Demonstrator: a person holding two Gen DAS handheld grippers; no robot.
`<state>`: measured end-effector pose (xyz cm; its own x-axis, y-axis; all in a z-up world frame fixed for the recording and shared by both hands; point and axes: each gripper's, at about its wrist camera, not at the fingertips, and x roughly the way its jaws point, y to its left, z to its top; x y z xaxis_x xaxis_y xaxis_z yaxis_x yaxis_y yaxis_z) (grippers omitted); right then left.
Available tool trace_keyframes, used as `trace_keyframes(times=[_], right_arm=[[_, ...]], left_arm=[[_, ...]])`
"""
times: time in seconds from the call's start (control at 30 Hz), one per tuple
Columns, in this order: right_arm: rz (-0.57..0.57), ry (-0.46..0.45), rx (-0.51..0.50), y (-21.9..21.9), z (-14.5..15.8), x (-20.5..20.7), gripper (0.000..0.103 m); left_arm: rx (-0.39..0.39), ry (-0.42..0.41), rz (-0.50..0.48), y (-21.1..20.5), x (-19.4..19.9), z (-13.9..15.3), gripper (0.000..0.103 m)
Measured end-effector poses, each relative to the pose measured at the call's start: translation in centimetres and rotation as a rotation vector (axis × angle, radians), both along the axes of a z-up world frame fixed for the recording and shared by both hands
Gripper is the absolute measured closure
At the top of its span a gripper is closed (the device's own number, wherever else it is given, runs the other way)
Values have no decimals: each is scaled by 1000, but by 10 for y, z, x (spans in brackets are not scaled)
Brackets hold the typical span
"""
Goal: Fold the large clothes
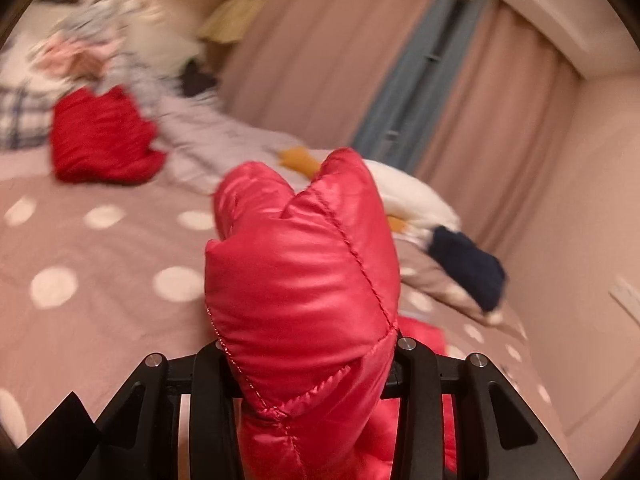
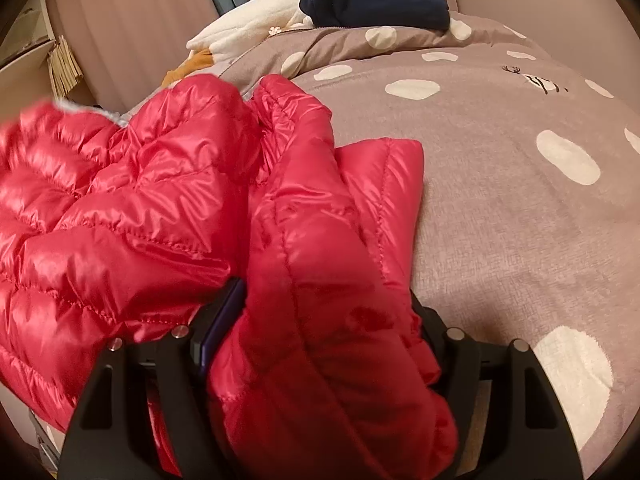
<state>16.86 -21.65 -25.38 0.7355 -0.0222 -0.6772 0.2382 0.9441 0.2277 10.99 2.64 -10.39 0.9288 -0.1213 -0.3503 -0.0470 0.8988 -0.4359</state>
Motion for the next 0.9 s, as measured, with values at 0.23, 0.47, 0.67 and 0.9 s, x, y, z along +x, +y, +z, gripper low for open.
trace_keyframes(times=[0.23, 0.47, 0.67, 0.9], right_arm=[[3, -19, 65, -3, -3, -9, 29], [-18, -49, 214, -37, 6, -30, 29], [-142, -143, 174, -58, 42, -69, 17], [-126, -341, 262, -69, 81, -116, 7]], left_arm=[[-216, -2, -468, -44, 18, -5, 58], [-71, 129, -555, -94, 39, -41, 35], [135, 149, -617, -129, 34, -54, 20], [266, 173, -655, -148, 30, -57, 19]])
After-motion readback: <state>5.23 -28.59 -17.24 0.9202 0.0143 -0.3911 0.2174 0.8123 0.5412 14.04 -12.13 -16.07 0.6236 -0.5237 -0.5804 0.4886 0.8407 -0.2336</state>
